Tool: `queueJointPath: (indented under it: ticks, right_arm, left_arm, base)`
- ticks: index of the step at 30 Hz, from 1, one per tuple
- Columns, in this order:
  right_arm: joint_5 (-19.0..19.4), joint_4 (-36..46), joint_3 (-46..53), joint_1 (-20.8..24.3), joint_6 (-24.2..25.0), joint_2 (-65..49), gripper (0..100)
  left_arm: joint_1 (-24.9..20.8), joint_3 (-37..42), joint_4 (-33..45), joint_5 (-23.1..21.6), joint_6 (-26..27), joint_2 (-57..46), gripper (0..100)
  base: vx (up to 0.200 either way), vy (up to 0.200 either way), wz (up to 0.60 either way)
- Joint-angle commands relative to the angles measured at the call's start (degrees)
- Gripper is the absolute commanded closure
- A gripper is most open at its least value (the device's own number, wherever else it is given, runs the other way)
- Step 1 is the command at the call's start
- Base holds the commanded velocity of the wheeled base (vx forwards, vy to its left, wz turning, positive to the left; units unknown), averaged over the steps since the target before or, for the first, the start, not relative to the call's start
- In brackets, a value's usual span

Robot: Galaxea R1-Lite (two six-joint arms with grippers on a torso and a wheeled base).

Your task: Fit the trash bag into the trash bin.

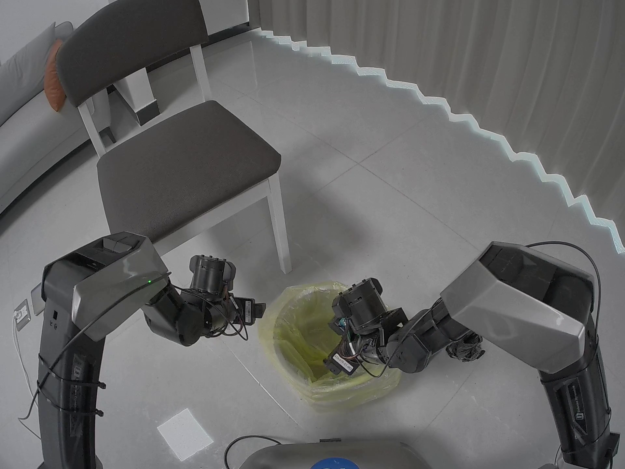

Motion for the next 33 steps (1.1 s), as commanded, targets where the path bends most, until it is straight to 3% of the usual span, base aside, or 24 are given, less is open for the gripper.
queueJointPath:
  ticks: [1,15,23,33]
  right_arm:
    - [-1.0,0.0,-0.8,1.2,-2.5,2.8,0]
    - [-1.3,0.1,5.6,1.5,-8.4,-0.8,0]
    - [-1.3,0.1,8.3,2.4,-8.7,-4.0,0]
    - [-2.7,-0.2,0.3,-0.4,-9.1,-0.4,0]
  left_arm:
    - [-0.1,4.2,-3.5,-0.4,0.0,-3.9,0]
    - [-1.6,10.3,-9.0,-0.5,0.0,-6.7,0]
    - [-2.8,11.4,-10.1,-0.5,0.0,-6.9,0]
    - [-4.8,12.2,-11.3,-0.4,0.0,-7.0,0]
  base:
    - [0.000,0.000,0.00]
    - [0.000,0.000,0.00]
    - [0.000,0.000,0.00]
    - [0.000,0.000,0.00]
